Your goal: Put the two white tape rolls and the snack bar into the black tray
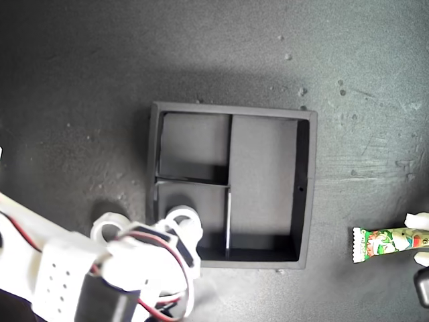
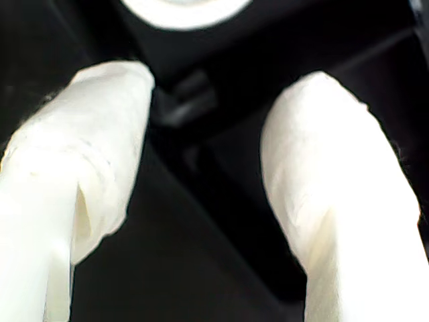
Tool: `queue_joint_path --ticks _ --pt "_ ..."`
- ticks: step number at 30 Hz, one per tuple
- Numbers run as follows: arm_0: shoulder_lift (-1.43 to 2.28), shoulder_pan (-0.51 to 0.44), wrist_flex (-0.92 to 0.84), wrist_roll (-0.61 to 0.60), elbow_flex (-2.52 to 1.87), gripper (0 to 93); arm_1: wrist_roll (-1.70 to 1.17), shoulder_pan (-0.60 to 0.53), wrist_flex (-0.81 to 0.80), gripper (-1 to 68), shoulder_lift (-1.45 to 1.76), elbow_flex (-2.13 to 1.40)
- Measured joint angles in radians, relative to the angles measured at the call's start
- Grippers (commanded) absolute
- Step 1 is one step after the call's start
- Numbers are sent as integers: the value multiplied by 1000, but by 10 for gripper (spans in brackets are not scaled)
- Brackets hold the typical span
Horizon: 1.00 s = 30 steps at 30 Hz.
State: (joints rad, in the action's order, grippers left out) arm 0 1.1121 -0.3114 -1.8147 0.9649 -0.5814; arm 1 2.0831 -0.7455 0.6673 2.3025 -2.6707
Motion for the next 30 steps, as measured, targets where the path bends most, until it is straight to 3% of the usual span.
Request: queue_joint_path --ticks 1,2,6,13,17,21,30 --pt "43 2 -2 -3 -29 125 3 8 -8 32 0 -11" --pt "91 2 -2 -3 -63 127 5 14 -11 -2 0 -17" --pt "265 -14 -2 2 -192 133 28 46 58 -5 2 12" --pt "445 -97 -2 172 -480 158 225 81 423 -4 8 304" --pt "511 -158 6 287 -684 166 422 84 436 -4 17 351" --pt "494 -262 63 299 -736 166 607 98 434 -6 20 345" --pt "451 -296 284 302 -917 165 360 302 531 -6 23 405"
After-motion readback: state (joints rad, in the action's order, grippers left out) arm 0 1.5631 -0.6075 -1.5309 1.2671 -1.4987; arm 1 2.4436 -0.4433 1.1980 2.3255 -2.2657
